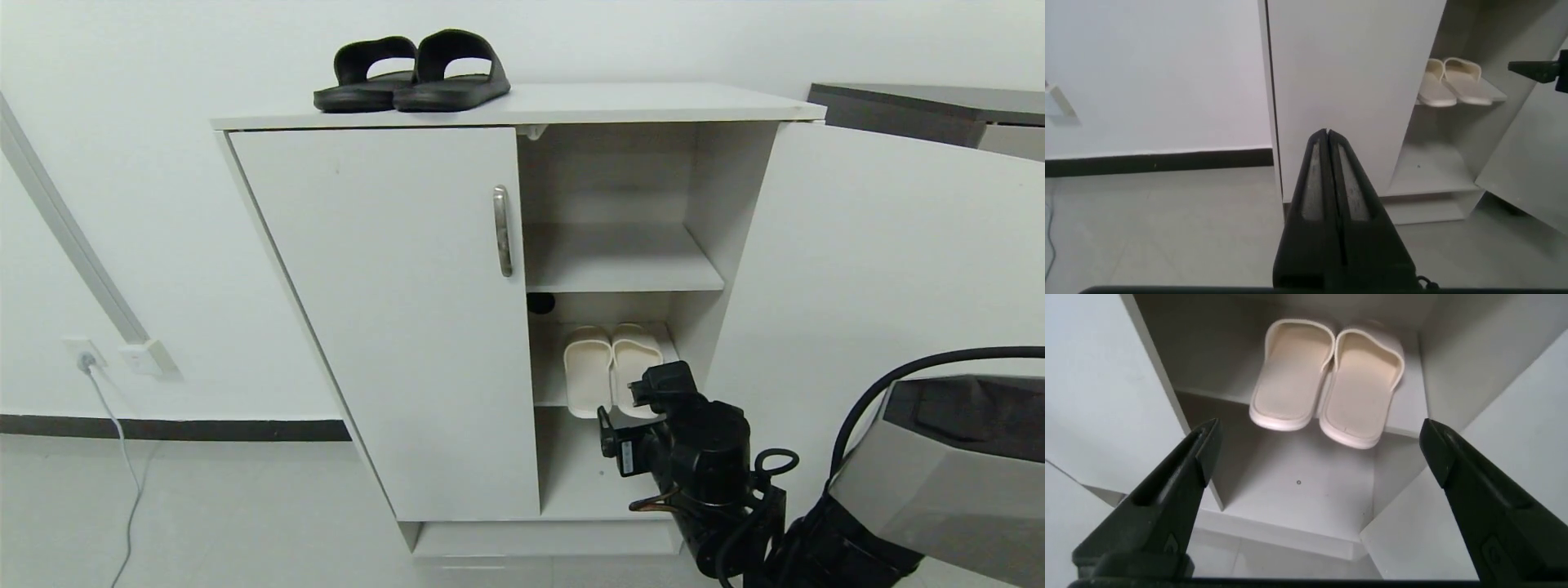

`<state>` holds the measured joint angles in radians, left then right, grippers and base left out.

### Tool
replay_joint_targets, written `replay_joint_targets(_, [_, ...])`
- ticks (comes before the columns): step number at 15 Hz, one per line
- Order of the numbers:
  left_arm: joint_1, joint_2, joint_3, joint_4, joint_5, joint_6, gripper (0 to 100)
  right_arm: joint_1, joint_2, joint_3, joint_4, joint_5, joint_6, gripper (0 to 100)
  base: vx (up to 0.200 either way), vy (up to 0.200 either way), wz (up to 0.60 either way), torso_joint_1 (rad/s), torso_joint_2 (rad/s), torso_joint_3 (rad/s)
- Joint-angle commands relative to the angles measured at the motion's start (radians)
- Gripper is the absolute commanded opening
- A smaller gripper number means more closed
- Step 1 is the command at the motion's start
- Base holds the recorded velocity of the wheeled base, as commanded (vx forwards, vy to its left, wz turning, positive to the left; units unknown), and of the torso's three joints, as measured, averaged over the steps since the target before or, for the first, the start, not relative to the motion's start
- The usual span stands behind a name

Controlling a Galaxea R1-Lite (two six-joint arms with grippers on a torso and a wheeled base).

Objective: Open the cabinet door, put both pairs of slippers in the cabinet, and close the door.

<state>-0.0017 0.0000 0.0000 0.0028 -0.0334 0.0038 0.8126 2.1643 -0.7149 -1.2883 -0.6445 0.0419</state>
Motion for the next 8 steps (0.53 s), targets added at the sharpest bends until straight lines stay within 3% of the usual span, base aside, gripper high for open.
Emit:
replay_joint_targets(1, [0.000,0.002,0.000,0.000,0.000,0.001,0,-0.004,0.005,-0.001,0.000,0.000,0.001,100,0.000,0.000,0.00,0.000,0.00,0.000])
replay_joint_targets(7, [0.000,0.002,0.000,0.000,0.001,-0.004,0,-0.007,0.014,-0.003,-0.002,0.000,0.003,100,0.000,0.000,0.00,0.000,0.00,0.000])
replay_joint_targets(8, [0.000,0.002,0.000,0.000,0.001,-0.004,0,-0.007,0.014,-0.003,-0.002,0.000,0.003,100,0.000,0.200,0.00,-0.002,0.01,0.007])
